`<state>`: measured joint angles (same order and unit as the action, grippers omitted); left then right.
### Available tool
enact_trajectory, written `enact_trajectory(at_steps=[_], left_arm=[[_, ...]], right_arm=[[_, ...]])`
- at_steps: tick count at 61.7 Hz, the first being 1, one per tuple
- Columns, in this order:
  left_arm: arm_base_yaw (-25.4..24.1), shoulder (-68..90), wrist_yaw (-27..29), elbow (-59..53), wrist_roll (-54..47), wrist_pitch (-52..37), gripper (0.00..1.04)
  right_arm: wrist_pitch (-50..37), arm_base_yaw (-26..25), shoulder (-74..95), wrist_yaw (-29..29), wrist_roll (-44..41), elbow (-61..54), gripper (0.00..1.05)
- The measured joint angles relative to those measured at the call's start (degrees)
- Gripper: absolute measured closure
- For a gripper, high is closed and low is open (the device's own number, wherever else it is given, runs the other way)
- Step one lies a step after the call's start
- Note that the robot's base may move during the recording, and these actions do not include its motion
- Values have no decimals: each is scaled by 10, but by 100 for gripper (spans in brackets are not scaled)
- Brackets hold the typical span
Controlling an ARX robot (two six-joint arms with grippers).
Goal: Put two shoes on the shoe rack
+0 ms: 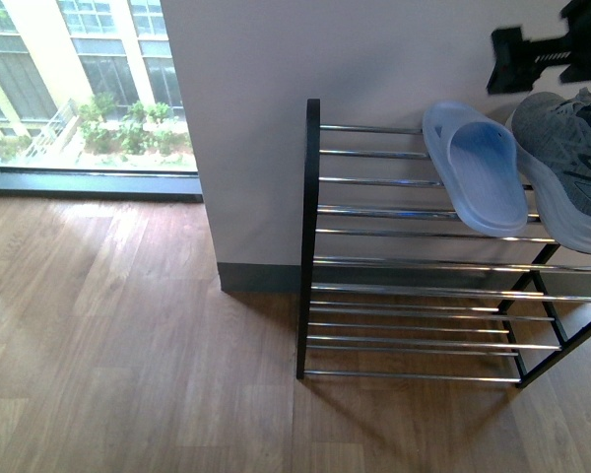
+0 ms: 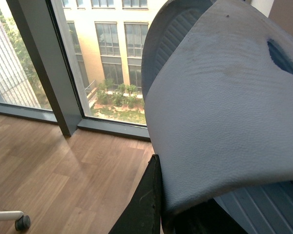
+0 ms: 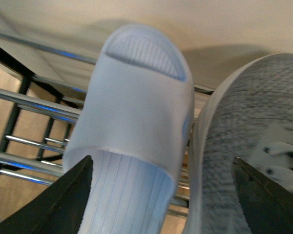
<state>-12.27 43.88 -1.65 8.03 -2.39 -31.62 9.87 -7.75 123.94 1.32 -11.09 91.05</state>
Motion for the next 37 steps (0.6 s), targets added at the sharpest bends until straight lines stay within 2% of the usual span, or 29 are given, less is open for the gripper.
enact_trajectory(at_steps=[10,19,24,30,31,32,37], left_arm=[[0,0,0,0,0,0,102],[0,0,0,0,0,0,102],[0,0,0,0,0,0,102],[0,0,0,0,0,0,102],[0,0,0,0,0,0,102],[0,0,1,0,0,0,102],[0,0,0,0,0,0,102]], right_arm=[[-61,-30,-151,6,-19,-101,9],[-168,-39,-290,-28,-82,-225,9],[-182,-39,-322,-21,-94,-244,10],[-358,-42,-340,76,-13,-320,24],[-375,-41,-343,80,-8,-332,26],[-433,-35,-353,87,31,-378,33],[-497,-23,-378,85,67,-455,45]])
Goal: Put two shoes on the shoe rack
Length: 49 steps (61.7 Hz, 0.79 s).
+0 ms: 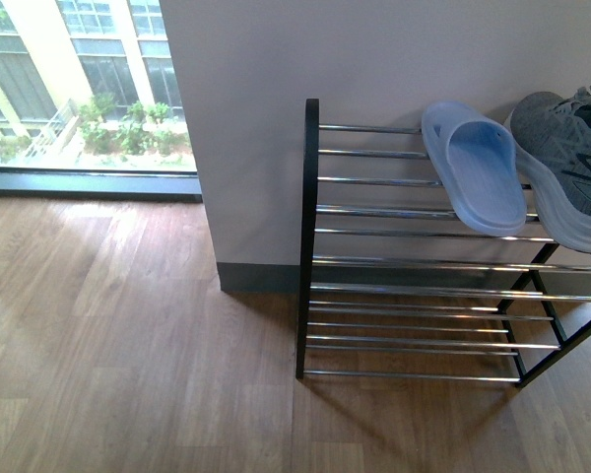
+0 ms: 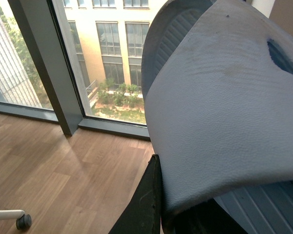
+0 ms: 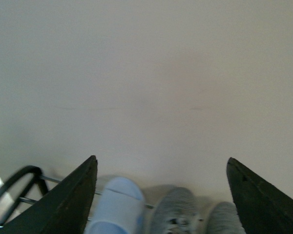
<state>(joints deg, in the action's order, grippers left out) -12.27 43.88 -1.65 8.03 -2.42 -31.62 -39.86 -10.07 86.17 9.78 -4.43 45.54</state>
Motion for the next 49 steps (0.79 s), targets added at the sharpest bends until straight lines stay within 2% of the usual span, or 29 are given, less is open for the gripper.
enact_trajectory(at_steps=[11,24,41,45,49], left_arm=[[0,0,1,0,0,0,102],[0,0,0,0,0,0,102],[0,0,1,0,0,0,102],[0,0,1,0,0,0,102],[0,0,1,0,0,0,102]], right_arm=[[-55,19,-71,-19,28,-114,71],[-81,38,-136,-39,36,-214,103],[-89,59,-225,-58,38,-313,103],[-85,76,-250,-88,38,-332,103],[-79,91,-271,-93,38,-348,103]])
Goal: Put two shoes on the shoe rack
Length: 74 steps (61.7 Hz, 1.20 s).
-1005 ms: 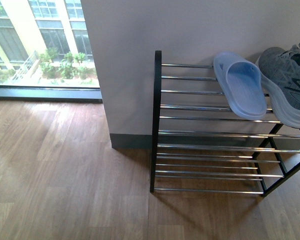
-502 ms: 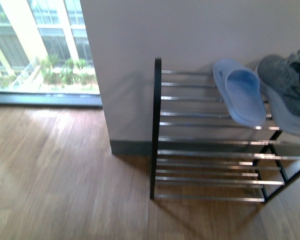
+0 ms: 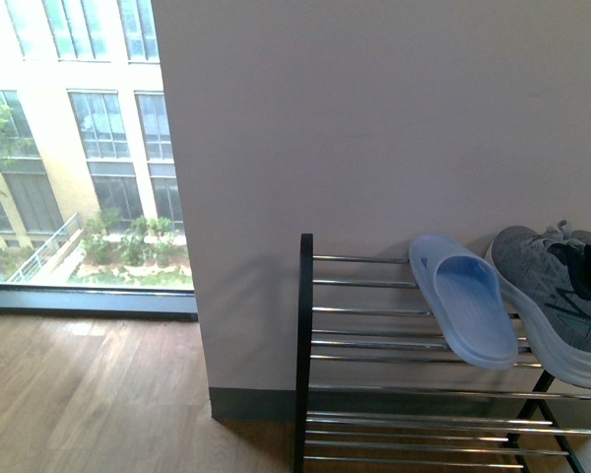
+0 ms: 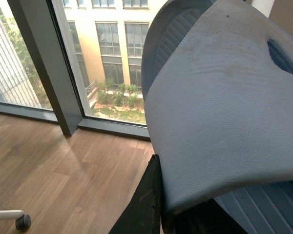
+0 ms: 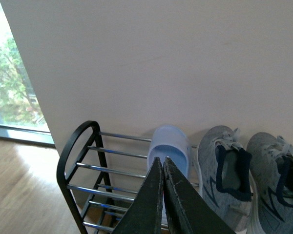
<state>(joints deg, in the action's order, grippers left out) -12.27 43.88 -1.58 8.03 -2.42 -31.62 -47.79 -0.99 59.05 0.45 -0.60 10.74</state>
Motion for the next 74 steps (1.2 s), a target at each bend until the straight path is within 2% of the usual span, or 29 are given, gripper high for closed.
enact_trajectory(at_steps=[29,36,74], left_arm=[[0,0,0,0,0,0,102],[0,0,0,0,0,0,102],[0,0,0,0,0,0,102]], right_arm=[[84,8,-153,-4,0,-70,103],[65,8,-163,-5,0,-94,103],[247,8,-359,-5,0,-97,103]])
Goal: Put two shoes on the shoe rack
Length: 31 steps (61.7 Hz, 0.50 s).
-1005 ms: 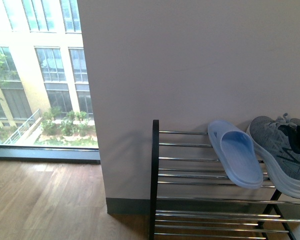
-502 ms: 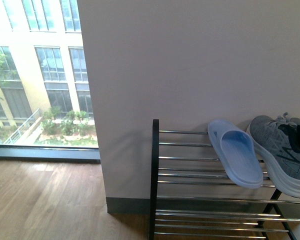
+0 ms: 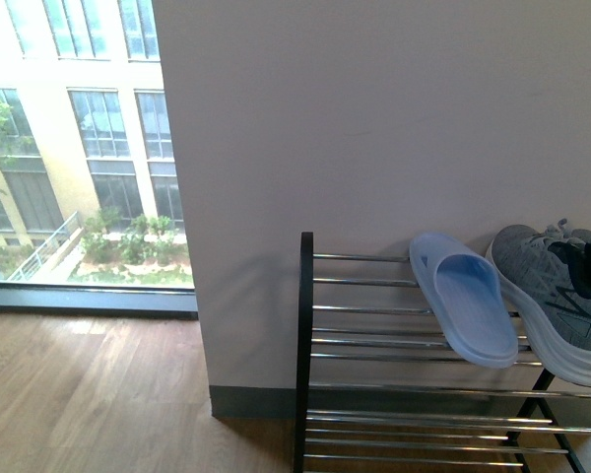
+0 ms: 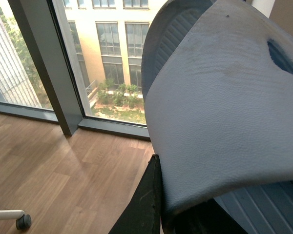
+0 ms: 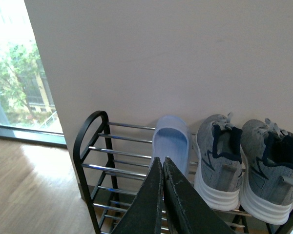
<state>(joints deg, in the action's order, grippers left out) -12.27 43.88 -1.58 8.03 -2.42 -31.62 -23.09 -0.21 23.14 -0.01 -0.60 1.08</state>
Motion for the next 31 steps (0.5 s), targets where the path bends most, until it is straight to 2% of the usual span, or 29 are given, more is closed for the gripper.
enact_trajectory(at_steps=[31], left_arm=[[0,0,0,0,0,0,102]], right_arm=[[97,0,-99,0,0,0,103]])
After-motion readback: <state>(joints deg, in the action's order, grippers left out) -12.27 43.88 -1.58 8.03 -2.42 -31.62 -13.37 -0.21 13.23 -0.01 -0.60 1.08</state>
